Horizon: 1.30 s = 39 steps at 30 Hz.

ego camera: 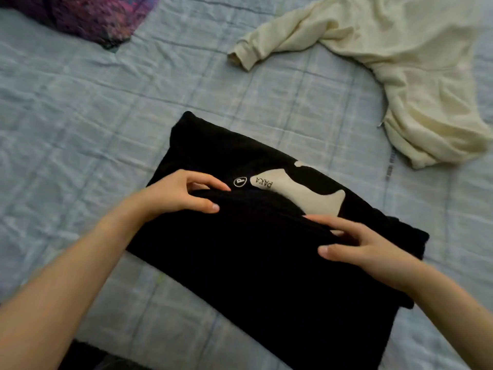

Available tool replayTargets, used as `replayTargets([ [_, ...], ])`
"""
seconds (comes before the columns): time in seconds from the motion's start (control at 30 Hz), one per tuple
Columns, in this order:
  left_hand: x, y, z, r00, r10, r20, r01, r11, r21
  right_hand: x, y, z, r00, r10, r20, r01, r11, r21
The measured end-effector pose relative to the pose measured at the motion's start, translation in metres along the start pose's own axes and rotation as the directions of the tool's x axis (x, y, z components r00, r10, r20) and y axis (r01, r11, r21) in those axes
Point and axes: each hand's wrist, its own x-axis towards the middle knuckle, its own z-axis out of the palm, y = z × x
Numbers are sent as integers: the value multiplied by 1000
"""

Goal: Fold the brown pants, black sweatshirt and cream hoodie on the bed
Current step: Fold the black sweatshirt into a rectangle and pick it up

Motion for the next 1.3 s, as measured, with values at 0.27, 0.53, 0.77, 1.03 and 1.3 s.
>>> replayTargets([
  [0.27, -39, -47, 43, 975, 80, -205, -81, 997, 7, -13, 28, 59, 979, -158, -128, 137, 978, -159],
  [0.53, -79, -70, 61, 937, 119, -329, -82, 989, 123, -37, 60, 132, 935, -223, -276, 123, 933, -337],
  [0.77, -66, -81, 54, 979, 33, -203, 8, 981, 194, -34, 83, 131, 947, -151, -284, 128, 987, -97],
  [1.03, -69, -81, 55, 978, -1, -209, 30, 990, 137, -33, 80, 125, 960, -127, -251, 131, 991, 0],
  [1.3, -94, -70, 70, 998, 45, -38, -24, 897, 440, -47, 94, 165, 875, -366, -318, 94, 772, -629],
])
